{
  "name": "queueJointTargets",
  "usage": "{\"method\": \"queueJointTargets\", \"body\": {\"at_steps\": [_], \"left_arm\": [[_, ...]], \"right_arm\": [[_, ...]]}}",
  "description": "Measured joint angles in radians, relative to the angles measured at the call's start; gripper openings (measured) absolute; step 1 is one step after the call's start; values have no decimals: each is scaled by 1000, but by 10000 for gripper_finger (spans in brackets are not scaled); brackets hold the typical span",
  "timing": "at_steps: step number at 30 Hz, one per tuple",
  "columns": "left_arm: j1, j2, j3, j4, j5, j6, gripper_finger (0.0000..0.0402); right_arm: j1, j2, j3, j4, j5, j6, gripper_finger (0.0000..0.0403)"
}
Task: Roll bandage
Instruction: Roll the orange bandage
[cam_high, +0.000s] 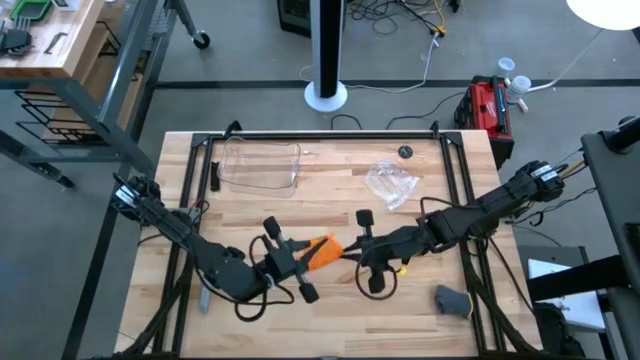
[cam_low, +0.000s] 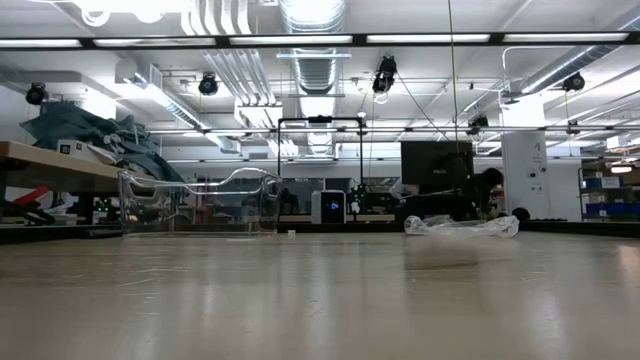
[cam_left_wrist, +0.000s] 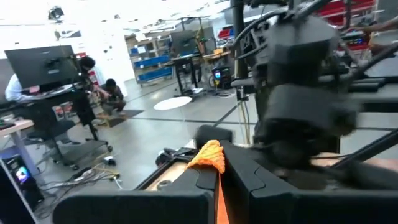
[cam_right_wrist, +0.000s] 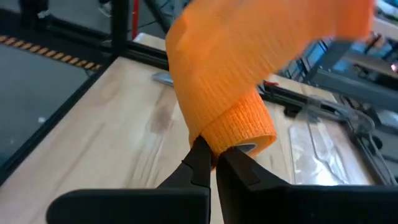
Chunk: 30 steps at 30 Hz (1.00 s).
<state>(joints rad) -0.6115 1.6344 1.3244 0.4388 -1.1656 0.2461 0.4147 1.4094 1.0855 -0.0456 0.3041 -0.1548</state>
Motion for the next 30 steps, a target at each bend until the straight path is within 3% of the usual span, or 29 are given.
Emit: {"method": "queueJointTargets", "body": {"at_steps": [3,12,18,24,30], "left_arm": [[18,-5,-31,0,-37,-24,0],[31,-59,-145,5,-202,-119,0],[29,-117,-219,4,-115,-327,20],[27,-167,-259,-10,3,-484,90],[27,-199,-260,-134,21,-665,153]], "right_arm": [[29,0,0,11,-39,-51,0],[60,-3,0,53,-12,-98,0],[60,-5,0,61,-18,-99,0],[62,-6,0,59,-46,-100,0],[65,-6,0,73,-83,-108,0]]}}
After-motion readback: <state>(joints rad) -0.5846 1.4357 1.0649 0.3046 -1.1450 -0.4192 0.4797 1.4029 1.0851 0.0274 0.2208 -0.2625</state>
